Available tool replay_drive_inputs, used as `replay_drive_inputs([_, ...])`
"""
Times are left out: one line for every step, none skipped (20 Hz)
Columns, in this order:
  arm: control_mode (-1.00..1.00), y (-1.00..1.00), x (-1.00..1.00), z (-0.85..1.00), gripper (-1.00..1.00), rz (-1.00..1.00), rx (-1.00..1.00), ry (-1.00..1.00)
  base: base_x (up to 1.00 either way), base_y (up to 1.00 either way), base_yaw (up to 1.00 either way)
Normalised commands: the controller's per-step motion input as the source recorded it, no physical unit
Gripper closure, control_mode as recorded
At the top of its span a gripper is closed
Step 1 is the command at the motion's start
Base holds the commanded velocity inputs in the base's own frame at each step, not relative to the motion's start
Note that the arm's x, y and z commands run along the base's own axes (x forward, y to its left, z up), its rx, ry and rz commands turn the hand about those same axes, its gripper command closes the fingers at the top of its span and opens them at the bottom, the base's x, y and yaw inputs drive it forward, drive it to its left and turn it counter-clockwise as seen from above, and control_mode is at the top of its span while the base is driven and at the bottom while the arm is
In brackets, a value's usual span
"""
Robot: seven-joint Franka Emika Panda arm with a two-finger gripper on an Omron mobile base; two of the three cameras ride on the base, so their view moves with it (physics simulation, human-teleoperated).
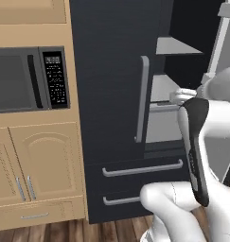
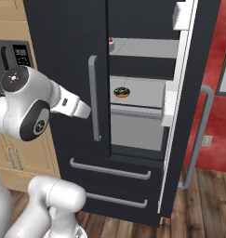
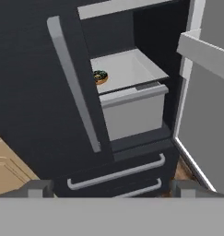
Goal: Take the cake and donut from the fridge and place them on the empty tray on the dining counter.
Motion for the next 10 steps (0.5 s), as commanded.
replay_drive_inputs([-1.00, 0.51, 1.00, -0.02, -1.00, 0.07, 0.00, 0.06, 0.00, 0.00, 0.00])
replay_drive_inputs([-1.00, 0.48, 1.00, -0.02, -1.00, 0.05, 0.00, 0.01, 0.00, 0.00, 0.00])
replay_drive_inputs([-1.00, 0.39, 0.98, -0.03, -1.00, 0.04, 0.00, 0.00, 0.00, 0.00, 0.00])
replay_drive_inputs([-1.00, 0.44, 1.00, -0.08, -1.00, 0.03, 0.00, 0.01, 0.00, 0.00, 0.00])
replay_drive_inputs([-1.00, 0.41, 0.99, -0.06, -1.00, 0.07, 0.00, 0.00, 0.00, 0.00, 0.00])
replay_drive_inputs([-1.00, 0.44, 0.96, -0.09, -1.00, 0.06, 0.00, 0.00, 0.00, 0.00, 0.00])
replay_drive_inputs([-1.00, 0.39, 0.93, -0.11, -1.00, 0.06, 0.00, 0.00, 0.00, 0.00, 0.00])
replay_drive_inputs([-1.00, 0.35, 0.88, -0.11, -1.00, 0.07, 0.00, 0.00, 0.00, 0.00, 0.00])
replay_drive_inputs([-1.00, 0.37, 0.86, -0.14, -1.00, 0.10, 0.00, 0.03, 0.00, 0.00, 0.00])
replay_drive_inputs([-1.00, 0.31, 0.86, -0.16, -1.00, 0.13, 0.00, 0.04, 0.00, 0.00, 0.00])
